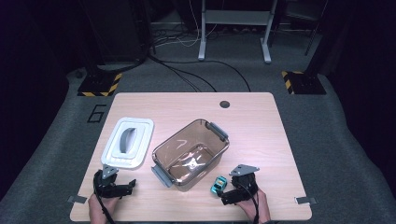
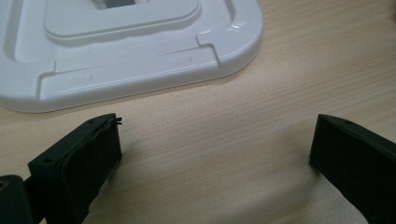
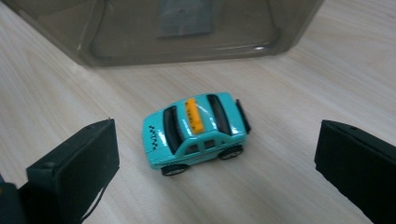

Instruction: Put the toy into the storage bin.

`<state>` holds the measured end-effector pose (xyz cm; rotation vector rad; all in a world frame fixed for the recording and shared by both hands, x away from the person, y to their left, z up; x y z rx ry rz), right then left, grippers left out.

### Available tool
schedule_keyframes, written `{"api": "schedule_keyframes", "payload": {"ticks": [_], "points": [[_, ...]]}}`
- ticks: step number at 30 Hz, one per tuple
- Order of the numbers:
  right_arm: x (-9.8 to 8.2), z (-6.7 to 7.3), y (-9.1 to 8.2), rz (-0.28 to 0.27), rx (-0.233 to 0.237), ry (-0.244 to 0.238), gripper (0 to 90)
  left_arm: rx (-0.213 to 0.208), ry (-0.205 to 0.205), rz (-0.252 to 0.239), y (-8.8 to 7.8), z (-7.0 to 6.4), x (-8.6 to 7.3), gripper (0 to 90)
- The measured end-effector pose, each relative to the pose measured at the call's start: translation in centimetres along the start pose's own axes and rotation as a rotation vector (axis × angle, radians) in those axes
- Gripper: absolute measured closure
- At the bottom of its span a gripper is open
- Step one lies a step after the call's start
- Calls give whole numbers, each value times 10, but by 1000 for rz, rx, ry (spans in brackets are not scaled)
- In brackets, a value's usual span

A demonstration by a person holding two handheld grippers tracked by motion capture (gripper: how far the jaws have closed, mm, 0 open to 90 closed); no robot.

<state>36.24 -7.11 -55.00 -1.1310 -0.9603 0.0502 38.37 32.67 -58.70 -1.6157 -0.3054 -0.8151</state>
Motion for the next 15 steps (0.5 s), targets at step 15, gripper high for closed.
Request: {"api": "schedule_keyframes", "payload": {"ticks": [15], "points": [[1,8,27,39,-22,-82,0,6,-6,-13,0,0,0,23]]}}
Point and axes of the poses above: each handheld gripper's, and its own axes: y roughly forward along the jaws, x roughly out of its top, z roughly to its left, the point moved 8 cm from there along y, roughly forward along the jaws, and after that the axes turned 5 degrees about z, right-handed, at the moved point
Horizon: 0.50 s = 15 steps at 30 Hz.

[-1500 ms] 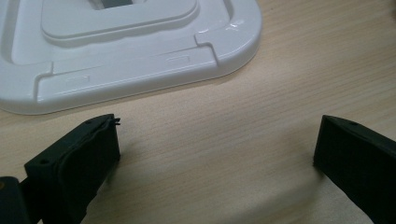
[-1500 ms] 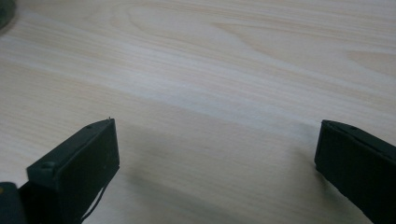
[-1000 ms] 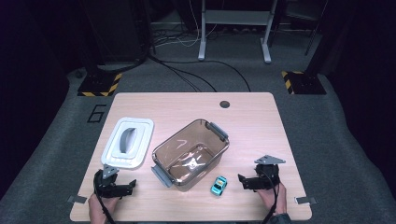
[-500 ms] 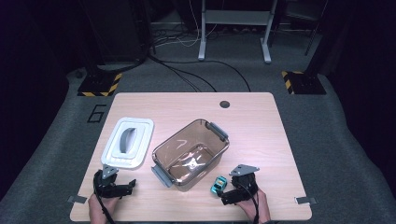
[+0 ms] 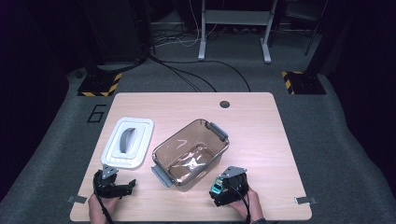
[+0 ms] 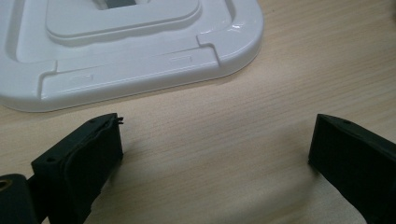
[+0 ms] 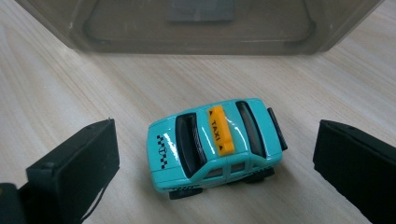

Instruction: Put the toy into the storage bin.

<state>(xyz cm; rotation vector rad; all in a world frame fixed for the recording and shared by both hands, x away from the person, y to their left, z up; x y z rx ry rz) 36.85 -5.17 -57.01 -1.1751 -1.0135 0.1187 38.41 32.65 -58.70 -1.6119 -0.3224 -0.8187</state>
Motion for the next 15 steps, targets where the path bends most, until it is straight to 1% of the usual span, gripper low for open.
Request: {"api": "schedule_keyframes", "payload": {"ticks": [2,6,7,10,12,14,15], "points": [[1,2,3,1,1,2,1,2,1,0,0,0,0,26],[1,5,7,4,4,-29,28,3,3,5,-1,0,0,29],[1,5,8,3,3,-34,43,3,0,5,-1,0,0,29],[1,4,10,-1,-1,-41,125,2,2,2,-1,0,0,33],[1,4,12,0,-10,-40,156,0,2,2,-1,-1,0,42],[0,3,11,-6,-3,-40,204,0,2,2,-1,-1,0,42],[1,3,11,-12,-5,-42,212,2,11,4,-1,0,0,42]]}}
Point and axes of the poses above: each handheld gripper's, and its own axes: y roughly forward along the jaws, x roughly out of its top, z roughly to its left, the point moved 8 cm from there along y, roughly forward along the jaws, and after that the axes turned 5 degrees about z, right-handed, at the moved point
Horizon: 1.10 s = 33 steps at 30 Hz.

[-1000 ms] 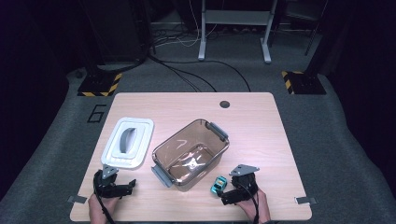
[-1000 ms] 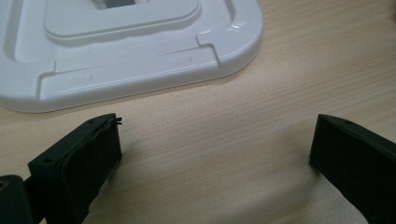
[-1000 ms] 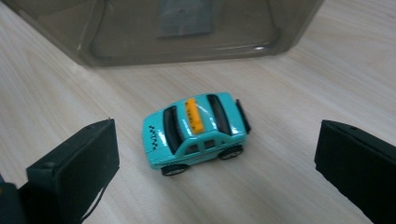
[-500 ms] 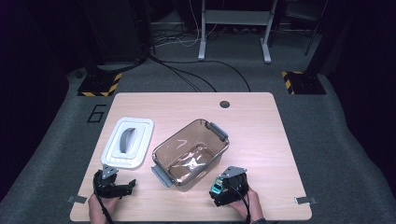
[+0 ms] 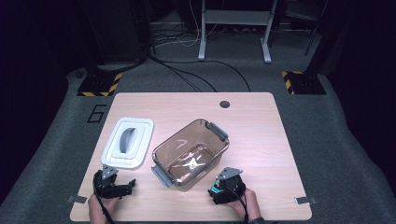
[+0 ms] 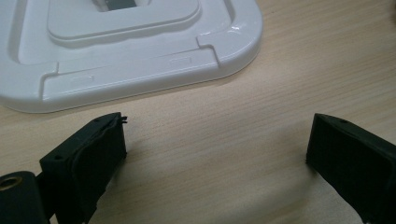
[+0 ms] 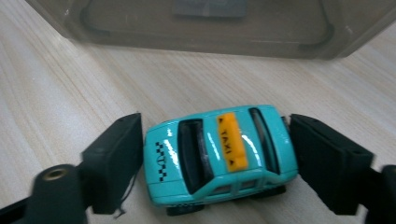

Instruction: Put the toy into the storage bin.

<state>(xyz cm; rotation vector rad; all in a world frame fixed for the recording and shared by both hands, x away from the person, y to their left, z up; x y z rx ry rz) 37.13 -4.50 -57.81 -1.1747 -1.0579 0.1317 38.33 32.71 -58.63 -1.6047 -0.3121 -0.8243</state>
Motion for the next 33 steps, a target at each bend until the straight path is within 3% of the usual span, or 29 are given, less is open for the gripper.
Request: {"api": "schedule_keyframes", "payload": {"ticks": [12,25,33], "points": [[-3,-2,-1,-5,7,23,215,1,-11,-2,0,-1,0,44],[-4,-5,-2,-17,-5,15,226,-1,-11,-4,0,-1,0,52],[-8,-11,-8,-29,-9,65,229,-1,-6,-8,0,-1,0,57]]}}
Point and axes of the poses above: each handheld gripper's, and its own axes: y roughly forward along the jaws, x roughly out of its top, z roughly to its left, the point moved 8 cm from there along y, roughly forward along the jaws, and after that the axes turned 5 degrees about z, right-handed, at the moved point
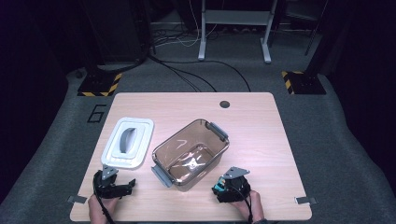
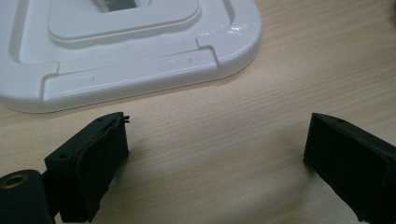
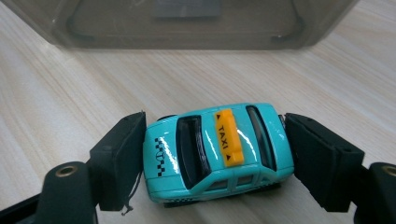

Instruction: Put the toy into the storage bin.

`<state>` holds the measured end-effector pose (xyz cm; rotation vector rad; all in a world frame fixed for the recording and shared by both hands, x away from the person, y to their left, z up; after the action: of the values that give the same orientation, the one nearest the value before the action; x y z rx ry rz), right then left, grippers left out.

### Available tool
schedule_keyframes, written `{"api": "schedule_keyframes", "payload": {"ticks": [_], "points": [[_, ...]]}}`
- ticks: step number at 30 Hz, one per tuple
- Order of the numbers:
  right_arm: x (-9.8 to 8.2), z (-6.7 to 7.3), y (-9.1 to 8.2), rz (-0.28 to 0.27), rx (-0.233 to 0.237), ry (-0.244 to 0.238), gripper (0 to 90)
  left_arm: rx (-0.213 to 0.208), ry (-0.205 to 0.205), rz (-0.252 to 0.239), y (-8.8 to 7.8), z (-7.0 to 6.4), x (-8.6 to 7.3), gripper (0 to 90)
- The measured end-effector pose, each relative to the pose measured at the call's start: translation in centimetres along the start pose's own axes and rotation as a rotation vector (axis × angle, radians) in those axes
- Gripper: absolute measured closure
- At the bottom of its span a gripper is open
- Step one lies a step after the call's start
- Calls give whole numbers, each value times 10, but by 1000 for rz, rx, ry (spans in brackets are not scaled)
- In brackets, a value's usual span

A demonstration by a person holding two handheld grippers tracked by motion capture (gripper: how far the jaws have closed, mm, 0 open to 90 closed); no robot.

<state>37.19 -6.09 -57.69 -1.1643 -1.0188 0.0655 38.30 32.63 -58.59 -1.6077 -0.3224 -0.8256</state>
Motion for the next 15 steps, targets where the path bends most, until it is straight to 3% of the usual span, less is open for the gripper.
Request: {"api": "schedule_keyframes", "payload": {"ticks": [7,9,13,14,15], "points": [[1,-11,-9,-5,-14,27,229,0,0,0,0,0,0,58],[2,-14,-12,3,-21,6,229,0,0,0,0,0,0,58],[4,-18,-17,5,-39,15,230,1,1,0,0,0,0,58],[6,-20,-18,-2,-39,-1,230,1,0,0,0,0,0,58],[6,-20,-20,-4,-41,15,229,0,0,-1,0,0,0,58]]}}
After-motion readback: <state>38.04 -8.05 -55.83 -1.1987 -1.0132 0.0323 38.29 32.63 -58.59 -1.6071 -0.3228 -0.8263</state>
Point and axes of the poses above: each handheld gripper's, and its own axes: y roughly forward along the jaws, x roughly out of its top, z roughly to its left, the point moved 8 cm from there along y, roughly forward along the jaws, and after that the axes turned 5 degrees about z, right-handed, at the moved point
